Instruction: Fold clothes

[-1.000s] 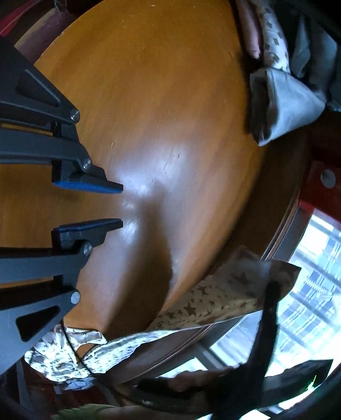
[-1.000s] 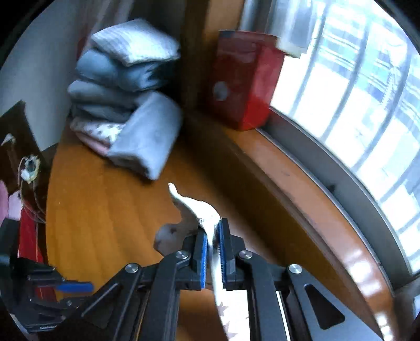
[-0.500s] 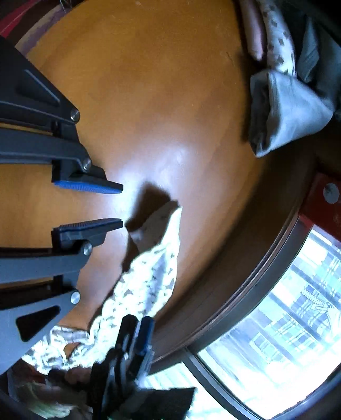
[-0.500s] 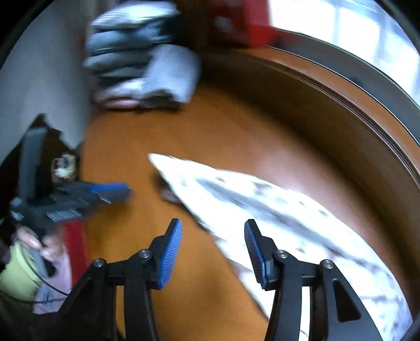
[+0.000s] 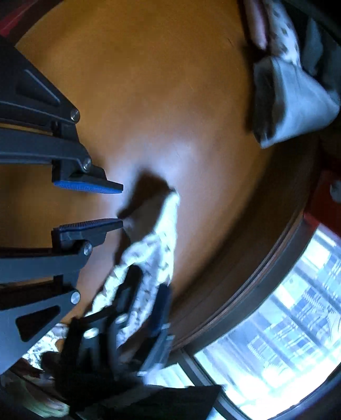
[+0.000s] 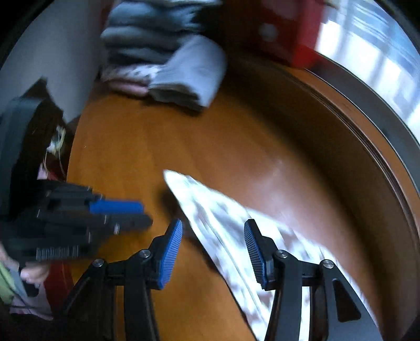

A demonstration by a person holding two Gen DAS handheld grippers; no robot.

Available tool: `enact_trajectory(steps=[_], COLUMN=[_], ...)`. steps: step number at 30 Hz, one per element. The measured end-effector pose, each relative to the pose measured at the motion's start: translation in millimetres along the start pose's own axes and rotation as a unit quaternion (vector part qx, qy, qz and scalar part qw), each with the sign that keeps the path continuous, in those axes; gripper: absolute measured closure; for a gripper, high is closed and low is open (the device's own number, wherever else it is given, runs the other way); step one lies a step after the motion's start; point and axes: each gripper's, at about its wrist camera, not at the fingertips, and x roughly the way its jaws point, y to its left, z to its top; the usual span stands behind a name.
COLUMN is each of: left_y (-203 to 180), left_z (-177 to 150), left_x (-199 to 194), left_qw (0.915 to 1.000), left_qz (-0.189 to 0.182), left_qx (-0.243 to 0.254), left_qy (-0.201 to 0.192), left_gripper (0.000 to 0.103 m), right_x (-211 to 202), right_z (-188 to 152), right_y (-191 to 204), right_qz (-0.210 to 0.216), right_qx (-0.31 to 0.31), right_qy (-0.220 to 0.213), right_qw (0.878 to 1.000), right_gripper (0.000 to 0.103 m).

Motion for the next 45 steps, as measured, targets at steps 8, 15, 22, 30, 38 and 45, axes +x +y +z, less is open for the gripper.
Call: enact_trajectory(steps=[8,15,22,30,38,45], left_y=[29.3,33.3,38.9,32.0,-33.3,-87.6], left_z=[-24.6,-29.8,-28.7,-14.5,24.4,40.4], left_x=[-21.3,-34.0,-32.1,-37.6,-8.2,54.3], left_qw=[0.9992,0.9986,0.998,0.9984,0.9971,0.987], left_qz=[0.018,0.027,0.034,0.036,0.021,0.037], left_qx=[-0.035,-0.041,-0.05,-0.035,0.072,0.151], left_qy=[-0.008,-0.02,-0.018,-0.027,-0.016,0.041], left_gripper=[0.086,0.086,0.086,0.086,0.08,0.079], right_x=[50.6,-43.3,-1.5,-13.2,-92.9,-157.9], right_z=[29.4,54.8,36.3,16.1,-131.2,-318.4], right_y=[27.3,-43.3,0.1,23.0,-91.9,-171.2], right_qz=[-0.053,-0.17,-0.092,0.003,-0.09,-0.199], right_qx=[-0.09,0.106,0.068,0.052,0.241,0.471], right_qy=[0.056,-0.11,-0.05,-0.045,-0.037,0.004], right_qw=[0.993,0.974,0.992,0.998,0.966,0.859], right_gripper=[0.065,0.096,0.095,0.053,0.046,0.046])
